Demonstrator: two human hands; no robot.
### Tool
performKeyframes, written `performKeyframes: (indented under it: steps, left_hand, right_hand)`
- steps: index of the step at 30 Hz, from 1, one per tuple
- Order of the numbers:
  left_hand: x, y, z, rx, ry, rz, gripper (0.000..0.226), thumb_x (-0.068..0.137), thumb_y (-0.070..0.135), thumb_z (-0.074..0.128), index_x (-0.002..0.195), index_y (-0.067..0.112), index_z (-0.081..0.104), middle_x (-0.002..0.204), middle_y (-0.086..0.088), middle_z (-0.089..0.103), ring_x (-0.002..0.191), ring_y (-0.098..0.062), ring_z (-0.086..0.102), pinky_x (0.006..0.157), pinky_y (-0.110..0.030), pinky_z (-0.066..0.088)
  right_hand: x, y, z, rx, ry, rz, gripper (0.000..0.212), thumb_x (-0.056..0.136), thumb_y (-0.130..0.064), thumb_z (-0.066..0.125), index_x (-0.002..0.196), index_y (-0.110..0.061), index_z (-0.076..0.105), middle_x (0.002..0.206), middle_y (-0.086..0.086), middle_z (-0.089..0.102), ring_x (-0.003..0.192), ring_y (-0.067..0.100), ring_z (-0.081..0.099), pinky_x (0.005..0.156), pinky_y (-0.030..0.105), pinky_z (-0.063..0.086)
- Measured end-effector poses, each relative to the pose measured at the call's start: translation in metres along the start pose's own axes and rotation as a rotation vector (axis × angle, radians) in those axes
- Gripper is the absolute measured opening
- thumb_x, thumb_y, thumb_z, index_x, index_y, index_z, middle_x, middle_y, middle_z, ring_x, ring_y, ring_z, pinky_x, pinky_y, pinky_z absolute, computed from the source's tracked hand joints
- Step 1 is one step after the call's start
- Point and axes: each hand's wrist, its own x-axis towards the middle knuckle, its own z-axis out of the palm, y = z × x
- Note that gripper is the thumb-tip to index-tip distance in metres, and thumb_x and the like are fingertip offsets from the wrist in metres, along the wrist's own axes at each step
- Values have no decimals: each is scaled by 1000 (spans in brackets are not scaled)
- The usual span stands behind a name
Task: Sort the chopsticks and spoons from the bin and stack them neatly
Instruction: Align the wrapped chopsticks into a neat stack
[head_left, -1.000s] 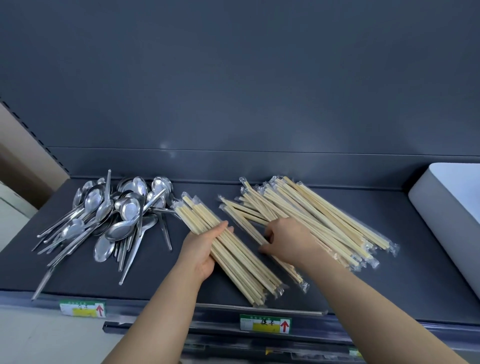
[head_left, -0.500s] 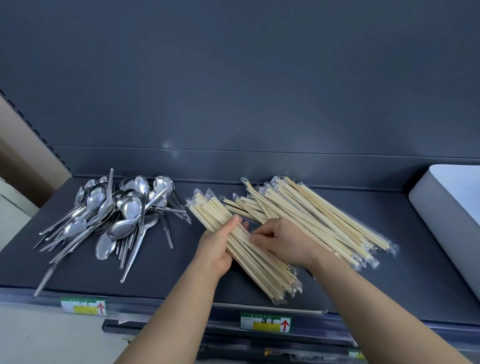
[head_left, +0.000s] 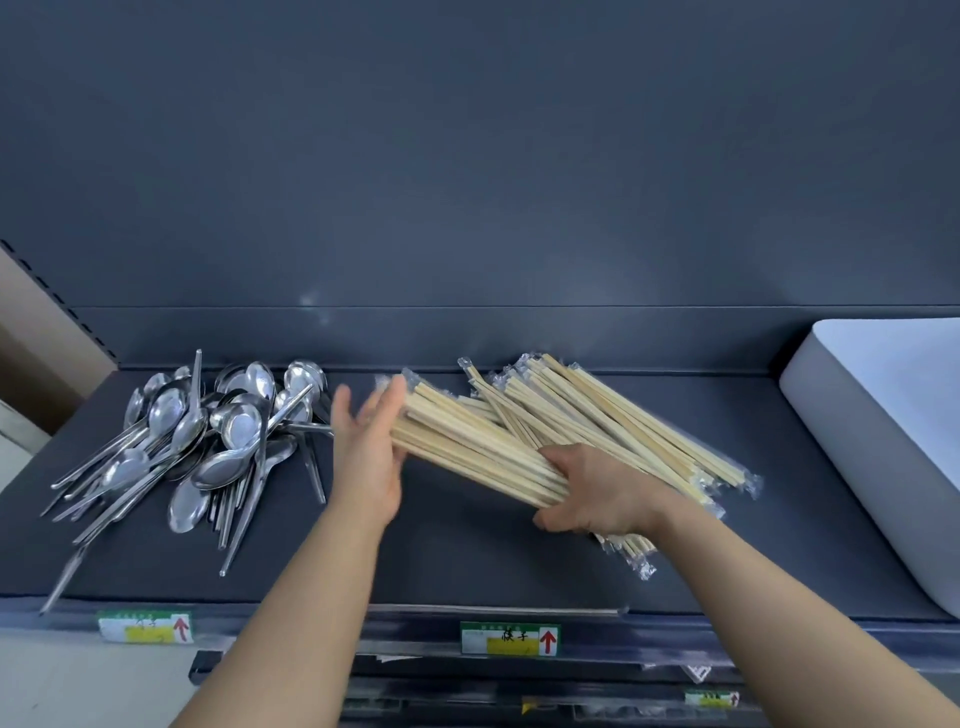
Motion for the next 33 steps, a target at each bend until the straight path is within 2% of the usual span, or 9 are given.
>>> performKeyframes:
  steps: [3, 6, 8, 10, 14, 17, 20, 25, 33]
  left_hand:
    - [3, 0, -4, 370, -1, 167, 39, 91, 24, 64, 129, 21, 56, 124, 2, 64, 117, -10, 57, 102, -24, 38]
    - [-1, -5, -5, 450, -73, 206, 12, 95, 25, 57, 98, 26, 69, 106, 4, 73, 109, -16, 63, 102, -34, 45]
    - [-1, -5, -7, 499, -104, 190, 19, 94, 26, 55, 86, 29, 72, 103, 3, 73, 107, -21, 63, 103, -43, 44]
    - [1, -4, -12, 595, -117, 137, 27, 94, 32, 50, 84, 29, 75, 102, 4, 73, 106, -19, 63, 100, -36, 45]
    - [0, 5, -26, 706, -236, -30, 52, 73, 76, 54, 90, 32, 76, 99, 7, 74, 104, -15, 65, 97, -38, 46]
    - [2, 11, -31, 684, -271, -57, 53, 52, 62, 80, 88, 24, 75, 93, 3, 75, 98, -21, 68, 94, -45, 52]
    - [2, 11, -39, 689, -267, -66, 46, 53, 53, 86, 84, 21, 73, 89, -4, 74, 94, -28, 68, 92, -50, 52]
    - [-17, -12, -51, 755, -186, 32, 16, 83, 36, 72, 86, 21, 68, 92, 4, 69, 86, -6, 60, 75, -19, 44]
    - [-32, -44, -51, 894, -279, 348, 7, 86, 25, 71, 86, 20, 67, 92, 6, 65, 87, -3, 61, 74, -7, 43]
  right_hand:
    - [0, 2, -3, -122, -41, 0, 23, 69, -19, 75, 85, -17, 58, 74, 1, 62, 58, 8, 53, 51, 23, 44]
    - [1, 5, -1, -167, -63, 37, 28, 69, -20, 73, 92, -15, 58, 85, 7, 67, 65, 12, 57, 58, 29, 49]
    - [0, 5, 1, -177, -68, 52, 27, 71, -20, 72, 94, -14, 58, 88, 7, 66, 68, 14, 58, 62, 33, 50]
    - [0, 4, 6, -204, -69, 52, 26, 72, -21, 71, 93, -14, 57, 88, 6, 63, 71, 16, 55, 65, 35, 49]
    - [-3, -5, 11, -235, -70, 66, 19, 75, -19, 67, 89, -17, 56, 80, -1, 58, 69, 15, 54, 61, 29, 45]
    - [-3, -17, 17, -288, -57, 72, 23, 74, -20, 68, 94, -16, 57, 89, 0, 61, 79, 18, 58, 67, 31, 47]
    - [-2, -20, 30, -355, -78, 100, 25, 74, -23, 71, 91, -19, 54, 92, -3, 56, 83, 17, 55, 69, 28, 41]
    - [-9, -3, 48, -370, 64, 145, 43, 72, -31, 75, 110, -19, 59, 108, -1, 59, 95, 18, 55, 75, 25, 39]
    - [-20, 22, 34, -433, 183, 171, 65, 69, -51, 76, 128, -35, 54, 128, -3, 48, 120, 20, 43, 101, 34, 39]
